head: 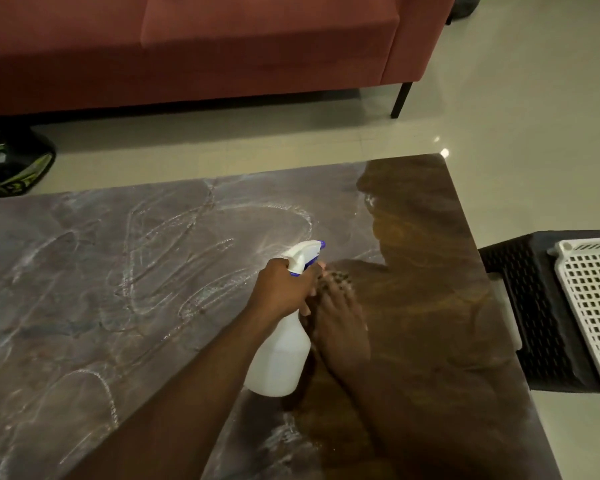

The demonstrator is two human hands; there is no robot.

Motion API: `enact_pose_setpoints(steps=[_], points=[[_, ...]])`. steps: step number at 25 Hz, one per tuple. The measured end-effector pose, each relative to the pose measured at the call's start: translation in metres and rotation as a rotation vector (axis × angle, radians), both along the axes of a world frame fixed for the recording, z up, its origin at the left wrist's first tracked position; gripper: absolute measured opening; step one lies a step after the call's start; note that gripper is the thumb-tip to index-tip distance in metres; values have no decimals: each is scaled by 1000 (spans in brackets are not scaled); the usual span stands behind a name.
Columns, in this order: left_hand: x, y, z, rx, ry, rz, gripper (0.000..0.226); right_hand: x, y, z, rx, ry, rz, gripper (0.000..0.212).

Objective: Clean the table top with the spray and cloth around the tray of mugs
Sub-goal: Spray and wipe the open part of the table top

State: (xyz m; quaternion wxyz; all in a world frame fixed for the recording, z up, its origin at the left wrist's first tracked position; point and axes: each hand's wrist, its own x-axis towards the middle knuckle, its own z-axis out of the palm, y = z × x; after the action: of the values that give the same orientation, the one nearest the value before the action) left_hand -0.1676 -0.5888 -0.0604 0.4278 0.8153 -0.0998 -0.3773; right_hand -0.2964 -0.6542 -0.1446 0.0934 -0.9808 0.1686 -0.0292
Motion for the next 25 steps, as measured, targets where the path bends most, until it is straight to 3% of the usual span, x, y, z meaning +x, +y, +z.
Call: enact_pose_setpoints(steps=[1, 2, 3, 6, 7, 9, 11, 12, 13, 15, 16, 18, 20, 21, 23, 25], points=[[7, -5, -2, 2, 15, 3, 35, -19, -8, -1, -45, 22, 166, 58], [14, -9, -1, 8, 37, -1, 34, -36, -37, 1, -59, 15, 204, 62], [20, -12, -3, 4, 64, -5, 34, -41, -69, 2, -60, -9, 96, 64], [35, -22, -9, 17, 66, -16, 38, 11, -124, 10, -19, 10, -487, 60], [41, -25, -12, 22, 55, -6, 41, 40, -115, 10, 16, 27, -499, 59], [53, -32, -15, 9, 68, 8, 43, 55, -77, -2, -17, -3, -166, 61], [67, -39, -11, -4, 91, 8, 38, 19, -76, -2, -69, 33, 226, 64], [74, -41, -9, 3, 90, 14, 35, 9, -102, 1, -75, 39, 238, 65], [78, -42, -9, 21, 81, 16, 35, 12, -130, 1, -67, 30, 106, 66], [85, -42, -11, 66, 54, -9, 45, 60, -166, 7, -15, -21, -374, 61], [89, -42, -13, 62, 52, -24, 47, 96, -160, 9, 27, -8, -474, 59], [94, -37, -15, 41, 46, -13, 42, 138, -116, 2, 22, -36, -250, 59], [99, -32, -12, 58, 58, -2, 40, 116, -99, -7, -19, -34, 108, 61], [101, -28, -11, 50, 89, 11, 38, 96, -118, -5, -18, -13, 159, 66], [104, -20, -10, 38, 96, 24, 35, 87, -170, 1, -44, 8, -61, 71], [110, -16, -9, 61, 32, 50, 33, 129, -189, 3, -20, -24, -394, 62]])
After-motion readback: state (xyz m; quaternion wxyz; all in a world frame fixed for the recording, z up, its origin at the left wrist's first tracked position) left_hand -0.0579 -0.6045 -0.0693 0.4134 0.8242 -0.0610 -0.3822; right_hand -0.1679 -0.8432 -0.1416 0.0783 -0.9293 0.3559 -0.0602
